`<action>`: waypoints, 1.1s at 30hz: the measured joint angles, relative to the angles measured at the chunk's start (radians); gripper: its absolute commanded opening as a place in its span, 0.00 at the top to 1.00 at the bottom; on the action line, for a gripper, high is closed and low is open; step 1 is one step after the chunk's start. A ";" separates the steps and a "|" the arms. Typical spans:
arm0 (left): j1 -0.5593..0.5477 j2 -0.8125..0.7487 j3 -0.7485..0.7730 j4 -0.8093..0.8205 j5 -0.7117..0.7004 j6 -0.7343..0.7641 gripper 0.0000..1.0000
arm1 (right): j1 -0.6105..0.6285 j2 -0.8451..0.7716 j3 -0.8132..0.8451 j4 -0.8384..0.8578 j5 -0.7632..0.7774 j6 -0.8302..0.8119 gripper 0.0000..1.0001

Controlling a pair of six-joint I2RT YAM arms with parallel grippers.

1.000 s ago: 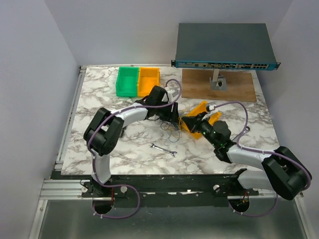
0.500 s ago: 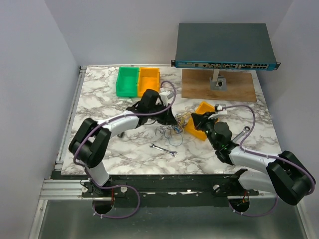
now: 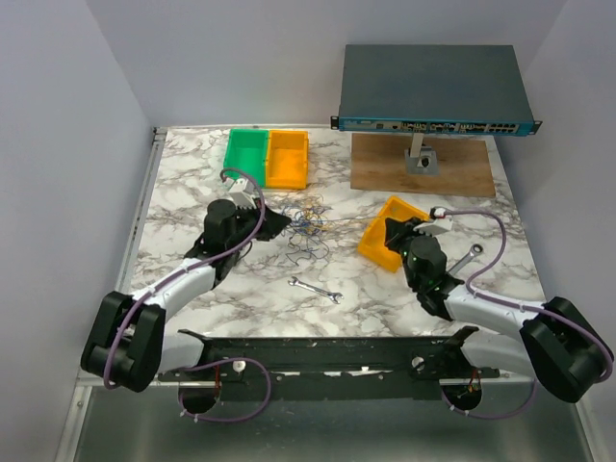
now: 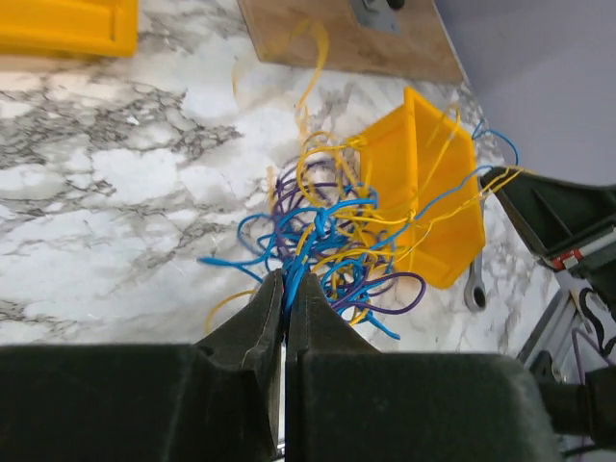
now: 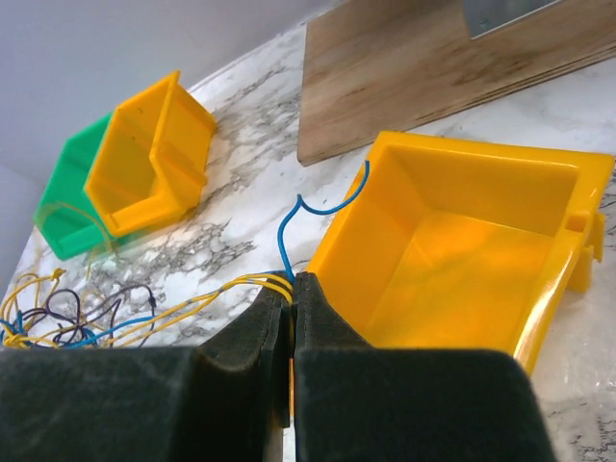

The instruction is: Untangle the cables

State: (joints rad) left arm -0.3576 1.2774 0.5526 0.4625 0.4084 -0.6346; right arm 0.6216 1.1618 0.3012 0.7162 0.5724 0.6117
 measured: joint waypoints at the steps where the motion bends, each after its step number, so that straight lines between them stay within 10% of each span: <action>1: 0.006 -0.016 -0.010 0.003 -0.019 -0.005 1.00 | 0.000 -0.006 -0.001 0.002 0.001 0.000 0.94; 6: 0.015 -0.033 -0.026 0.097 0.000 -0.016 1.00 | -0.009 0.006 -0.012 0.097 -0.236 -0.113 0.31; 19: -0.060 0.065 0.006 0.375 0.289 -0.055 1.00 | -0.013 0.186 0.010 0.288 -0.877 -0.221 0.21; 22: -0.090 0.079 0.032 0.389 0.330 -0.053 1.00 | -0.013 0.186 0.010 0.310 -0.915 -0.221 0.32; 27: -0.125 0.131 0.081 0.392 0.364 -0.052 1.00 | -0.013 0.186 0.011 0.322 -0.935 -0.227 0.99; 33: -0.118 0.084 0.065 0.288 0.255 -0.009 1.00 | -0.013 0.155 0.012 0.267 -0.776 -0.215 1.00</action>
State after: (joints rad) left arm -0.4759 1.3613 0.6178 0.7506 0.6636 -0.6434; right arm 0.6090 1.3167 0.3130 0.9836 -0.2031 0.3965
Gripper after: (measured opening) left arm 0.038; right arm 0.034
